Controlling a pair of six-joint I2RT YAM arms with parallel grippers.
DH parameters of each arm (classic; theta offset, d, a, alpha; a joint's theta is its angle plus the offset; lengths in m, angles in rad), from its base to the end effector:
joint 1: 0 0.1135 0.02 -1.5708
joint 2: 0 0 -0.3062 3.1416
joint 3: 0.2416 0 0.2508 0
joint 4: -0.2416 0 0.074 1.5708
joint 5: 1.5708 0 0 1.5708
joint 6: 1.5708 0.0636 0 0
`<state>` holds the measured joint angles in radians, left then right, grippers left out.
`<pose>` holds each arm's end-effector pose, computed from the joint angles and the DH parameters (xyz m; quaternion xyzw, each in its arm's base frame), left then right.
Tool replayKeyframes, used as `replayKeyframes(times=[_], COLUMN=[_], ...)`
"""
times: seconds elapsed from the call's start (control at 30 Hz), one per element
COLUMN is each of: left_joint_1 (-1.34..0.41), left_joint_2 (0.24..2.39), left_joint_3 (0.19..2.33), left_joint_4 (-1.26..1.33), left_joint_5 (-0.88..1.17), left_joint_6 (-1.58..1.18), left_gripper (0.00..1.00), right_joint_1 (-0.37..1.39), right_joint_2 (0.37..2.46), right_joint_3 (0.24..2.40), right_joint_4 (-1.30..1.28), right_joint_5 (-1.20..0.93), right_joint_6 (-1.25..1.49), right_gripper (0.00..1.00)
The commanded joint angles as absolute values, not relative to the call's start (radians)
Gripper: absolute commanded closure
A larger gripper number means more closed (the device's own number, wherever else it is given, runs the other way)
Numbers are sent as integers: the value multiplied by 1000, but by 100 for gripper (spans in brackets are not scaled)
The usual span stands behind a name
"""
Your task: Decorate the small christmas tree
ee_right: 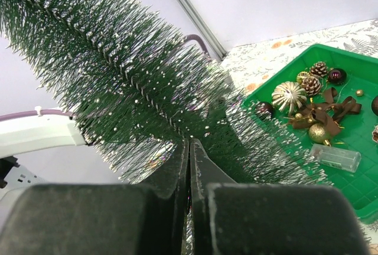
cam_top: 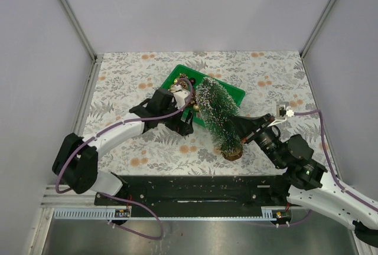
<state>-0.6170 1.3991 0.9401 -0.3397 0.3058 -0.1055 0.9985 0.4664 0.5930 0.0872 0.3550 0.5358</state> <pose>0.2389 -0.1930 0.2646 0.2871 0.8713 -0.2635 0.2982 0.0787 0.0814 0.3698 -0.0078 0.6328 0.4521 0.6286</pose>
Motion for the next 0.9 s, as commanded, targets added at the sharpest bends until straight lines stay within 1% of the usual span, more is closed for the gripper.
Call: replayKeyframes(times=[0.0, 0.17, 0.2, 0.27, 0.37, 0.47, 0.5, 0.57, 0.7, 0.8, 0.87], left_joint_1=[-621, -621, -621, -621, -623, -621, -621, -621, -621, -621, -621], left_joint_2=[1471, 1551, 1569, 1601, 1649, 1677, 1681, 1680, 1672, 1660, 1638], left_joint_3=[965, 995, 1006, 1029, 1068, 1078, 1078, 1069, 1048, 1066, 1087], left_joint_4=[-249, -204, -198, -186, -179, -175, -172, -157, -138, -150, -184], left_joint_5=[297, 328, 330, 348, 373, 356, 350, 330, 301, 296, 313], left_joint_6=[-216, -271, -278, -294, -302, -273, -258, -227, -167, -149, -141], left_gripper=[5, 7, 8, 13, 28, 42, 48, 64, 87, 100, 100], right_joint_1=[999, 999, 1000, 999, 1000, 999, 999, 999, 999, 999, 1000], right_joint_2=[433, 377, 364, 345, 322, 310, 308, 302, 299, 299, 301], right_joint_3=[629, 640, 643, 647, 650, 652, 656, 663, 667, 669, 669], right_joint_4=[110, 63, 51, 29, 6, 5, -29, -38, -43, -43, -43], right_joint_5=[376, 397, 402, 408, 422, 429, 430, 431, 426, 426, 429], right_joint_6=[529, 514, 512, 505, 505, 500, 499, 495, 491, 495, 497], right_gripper=[100, 100, 100, 100, 100, 100, 100, 100, 100, 100, 100])
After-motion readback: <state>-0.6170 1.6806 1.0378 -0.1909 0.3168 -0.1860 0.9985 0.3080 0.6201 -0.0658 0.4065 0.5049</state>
